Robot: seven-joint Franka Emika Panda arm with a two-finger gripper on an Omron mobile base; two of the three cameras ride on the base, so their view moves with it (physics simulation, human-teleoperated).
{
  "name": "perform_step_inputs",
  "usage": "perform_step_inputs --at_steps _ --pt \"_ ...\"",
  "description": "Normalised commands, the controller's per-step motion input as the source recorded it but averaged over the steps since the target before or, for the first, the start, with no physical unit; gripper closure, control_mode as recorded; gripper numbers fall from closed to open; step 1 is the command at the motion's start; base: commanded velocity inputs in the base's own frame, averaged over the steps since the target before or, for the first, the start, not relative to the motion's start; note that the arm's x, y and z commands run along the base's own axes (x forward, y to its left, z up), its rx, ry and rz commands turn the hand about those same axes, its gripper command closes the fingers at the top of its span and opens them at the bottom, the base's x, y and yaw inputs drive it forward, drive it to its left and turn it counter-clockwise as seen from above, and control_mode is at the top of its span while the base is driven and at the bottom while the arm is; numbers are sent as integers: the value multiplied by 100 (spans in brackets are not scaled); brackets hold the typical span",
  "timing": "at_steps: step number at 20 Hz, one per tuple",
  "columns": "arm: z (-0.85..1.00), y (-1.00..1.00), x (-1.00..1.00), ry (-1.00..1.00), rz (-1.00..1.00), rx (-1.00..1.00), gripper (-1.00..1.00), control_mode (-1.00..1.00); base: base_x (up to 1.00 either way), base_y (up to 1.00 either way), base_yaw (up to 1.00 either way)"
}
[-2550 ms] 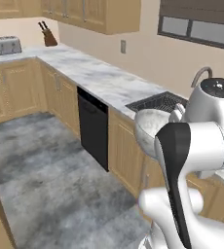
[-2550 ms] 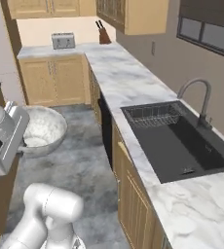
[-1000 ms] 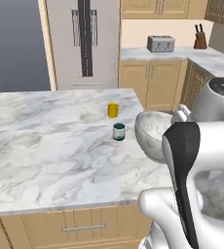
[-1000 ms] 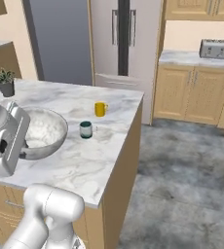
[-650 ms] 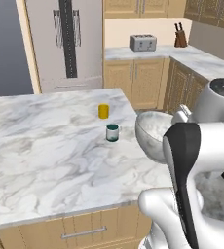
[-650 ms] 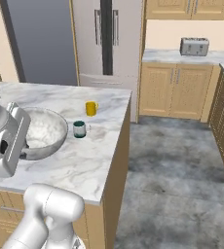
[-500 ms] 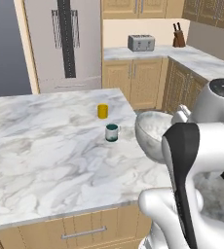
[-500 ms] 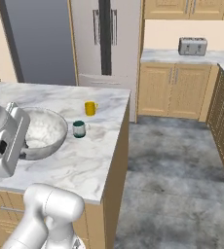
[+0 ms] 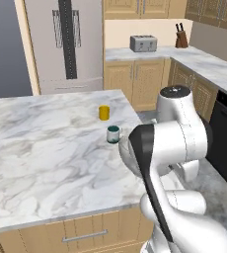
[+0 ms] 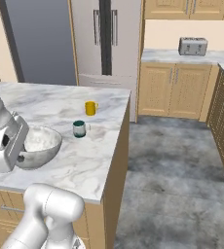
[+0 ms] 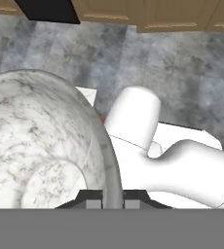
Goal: Clear the mugs and bowl far away from the sink.
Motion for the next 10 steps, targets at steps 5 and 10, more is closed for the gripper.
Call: perform_step_inputs --at_steps 5,10 --pt "-60 48 44 5 6 -2 100 -100 0 0 0" --pt "-55 45 46 -18 9 1 100 -100 0 0 0"
